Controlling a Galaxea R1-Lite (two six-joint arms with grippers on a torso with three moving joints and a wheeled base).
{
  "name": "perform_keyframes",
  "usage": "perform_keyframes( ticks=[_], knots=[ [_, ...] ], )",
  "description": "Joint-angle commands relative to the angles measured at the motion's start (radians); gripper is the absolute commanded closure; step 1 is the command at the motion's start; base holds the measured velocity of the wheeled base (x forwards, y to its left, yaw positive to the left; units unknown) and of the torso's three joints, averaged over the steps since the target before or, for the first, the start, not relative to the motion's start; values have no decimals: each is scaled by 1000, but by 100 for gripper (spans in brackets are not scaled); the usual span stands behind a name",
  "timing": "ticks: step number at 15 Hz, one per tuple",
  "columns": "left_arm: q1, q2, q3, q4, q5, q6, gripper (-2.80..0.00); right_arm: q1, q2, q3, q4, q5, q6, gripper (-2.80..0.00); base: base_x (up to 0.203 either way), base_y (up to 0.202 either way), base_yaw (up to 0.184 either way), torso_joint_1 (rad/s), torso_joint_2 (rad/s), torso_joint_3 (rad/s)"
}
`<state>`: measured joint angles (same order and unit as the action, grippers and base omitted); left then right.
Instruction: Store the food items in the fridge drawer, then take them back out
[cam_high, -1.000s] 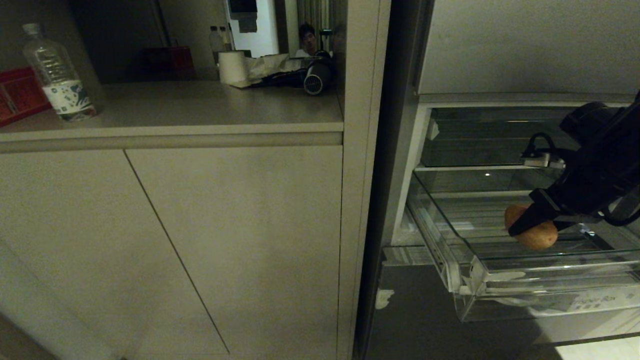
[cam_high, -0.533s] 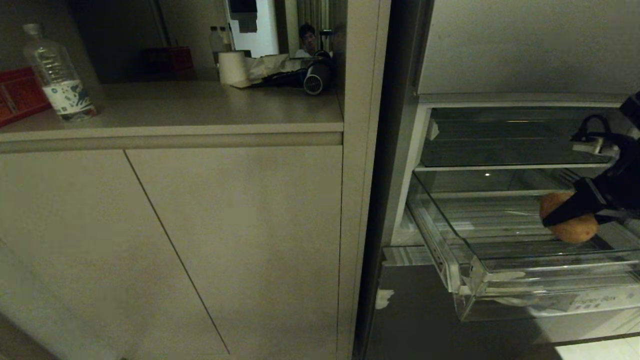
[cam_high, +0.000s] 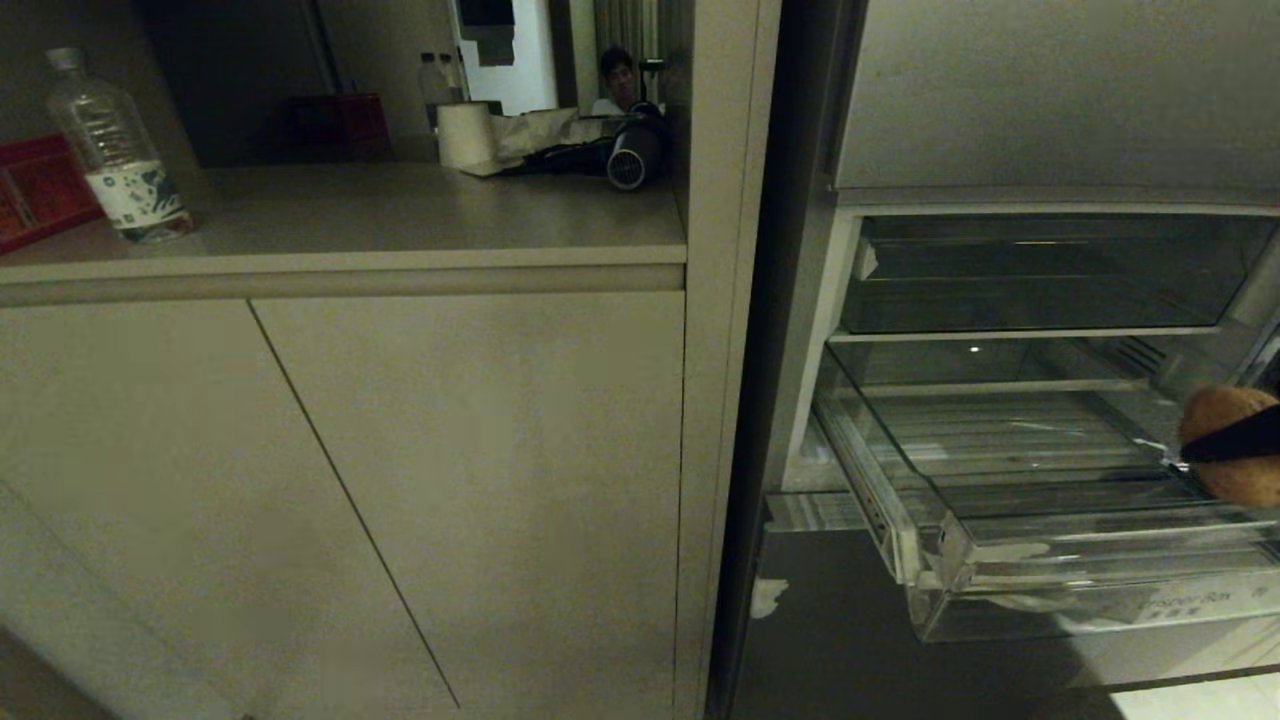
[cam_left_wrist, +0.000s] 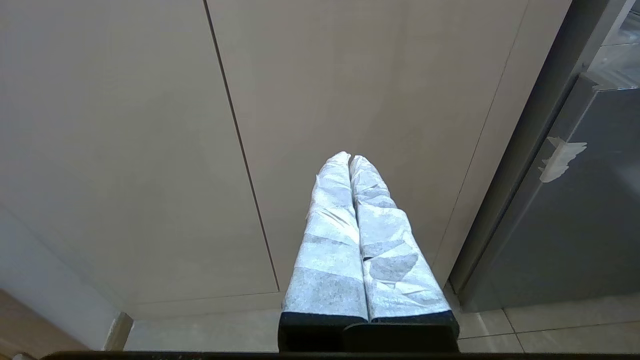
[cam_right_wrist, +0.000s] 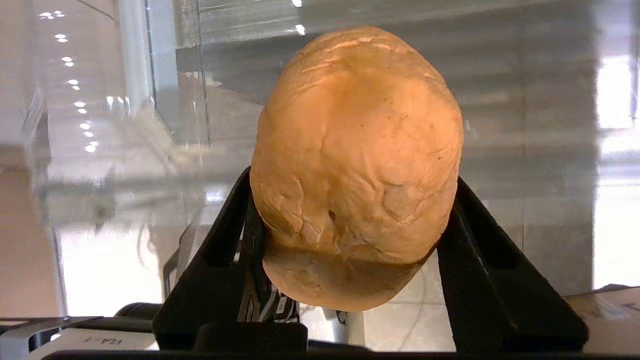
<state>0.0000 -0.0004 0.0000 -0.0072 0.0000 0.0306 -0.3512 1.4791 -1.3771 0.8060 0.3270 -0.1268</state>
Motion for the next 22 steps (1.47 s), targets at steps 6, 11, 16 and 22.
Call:
perform_keyframes(
  ticks=[6, 11, 16, 22],
  knots=[
    [0, 0, 0, 0, 0, 0, 0, -134, -497, 449, -267, -7, 21, 0, 0, 0, 0, 0, 0, 0],
    [0, 0, 0, 0, 0, 0, 0, -153, -627, 711, -472, -66, 125, 0, 0, 0, 0, 0, 0, 0],
    [0, 0, 0, 0, 0, 0, 0, -155, -662, 904, -750, -120, 179, 0, 0, 0, 0, 0, 0, 0],
    [0, 0, 0, 0, 0, 0, 0, -154, -753, 983, -777, -120, 170, 0, 0, 0, 0, 0, 0, 0]
  ],
)
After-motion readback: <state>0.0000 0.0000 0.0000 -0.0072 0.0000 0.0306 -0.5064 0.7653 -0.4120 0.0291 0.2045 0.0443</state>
